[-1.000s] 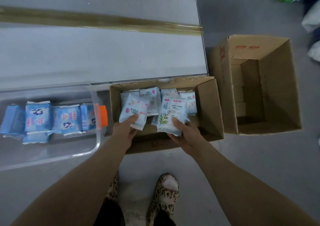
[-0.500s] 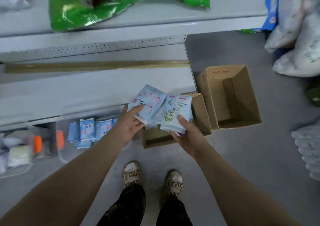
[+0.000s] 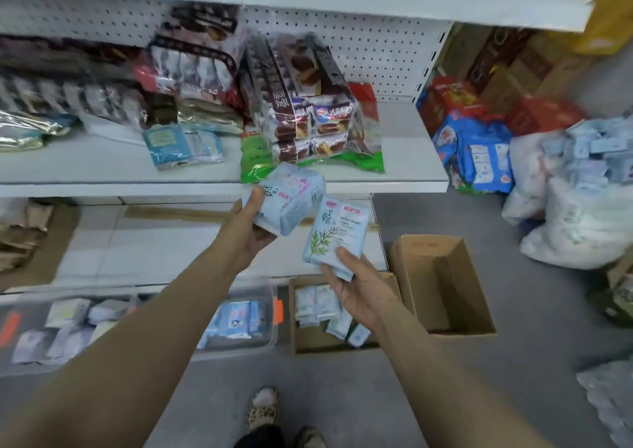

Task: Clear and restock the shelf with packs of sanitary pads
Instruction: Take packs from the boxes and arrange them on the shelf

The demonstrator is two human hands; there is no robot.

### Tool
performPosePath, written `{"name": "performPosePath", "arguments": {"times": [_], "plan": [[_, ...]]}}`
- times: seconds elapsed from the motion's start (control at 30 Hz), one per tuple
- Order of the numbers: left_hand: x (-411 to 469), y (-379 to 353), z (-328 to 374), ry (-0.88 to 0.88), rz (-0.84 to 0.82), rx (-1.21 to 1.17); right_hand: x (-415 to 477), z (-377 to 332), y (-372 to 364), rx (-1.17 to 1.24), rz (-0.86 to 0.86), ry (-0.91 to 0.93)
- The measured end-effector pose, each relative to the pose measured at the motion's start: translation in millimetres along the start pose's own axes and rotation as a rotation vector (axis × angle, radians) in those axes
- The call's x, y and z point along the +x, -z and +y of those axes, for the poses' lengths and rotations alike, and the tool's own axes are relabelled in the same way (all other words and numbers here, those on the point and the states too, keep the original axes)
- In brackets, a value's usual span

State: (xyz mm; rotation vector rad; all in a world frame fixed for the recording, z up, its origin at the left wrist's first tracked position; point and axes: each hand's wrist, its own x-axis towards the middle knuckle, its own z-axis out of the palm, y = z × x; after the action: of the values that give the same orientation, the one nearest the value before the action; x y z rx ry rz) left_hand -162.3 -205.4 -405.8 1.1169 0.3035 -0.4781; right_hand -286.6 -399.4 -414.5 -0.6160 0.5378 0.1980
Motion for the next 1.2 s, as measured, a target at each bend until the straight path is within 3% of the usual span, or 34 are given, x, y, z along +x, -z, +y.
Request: {"name": "performPosePath", "arguments": {"times": [0.2,0.43,0.67,0.8,0.93,1.2], "plan": [[-50.7,-23.6,102.7,-0.228,0.005,0.011,-36.5,-41.1,-80.3,-0.158,-0.135,0.11],[-101.8,-14.7,191.2,-0.456,0.059,0.015,-46.0,-78.0,-178.2,-0.174,-0.276,0.296],[-128.1,12.5,273.8,-0.617,0.118,0.074,-41.3,-97.5,-283.8,-0.125,-0.337,0.261],[-123.5,39.4,323.4,-0.66,0.127,0.072,-27.4,-93.8,-345.6,-0.114,-0.331,0.231],[-103.4,67.6,377.8,-0.68,0.096,0.088,-7.6,-82.5,-405.6,-0.017,-0.432,0.222],[-29.3,113.6,458.7,-0.592,0.003,0.121,68.3,-57.8,-485.1,-0.09,-0.51,0.437]]}}
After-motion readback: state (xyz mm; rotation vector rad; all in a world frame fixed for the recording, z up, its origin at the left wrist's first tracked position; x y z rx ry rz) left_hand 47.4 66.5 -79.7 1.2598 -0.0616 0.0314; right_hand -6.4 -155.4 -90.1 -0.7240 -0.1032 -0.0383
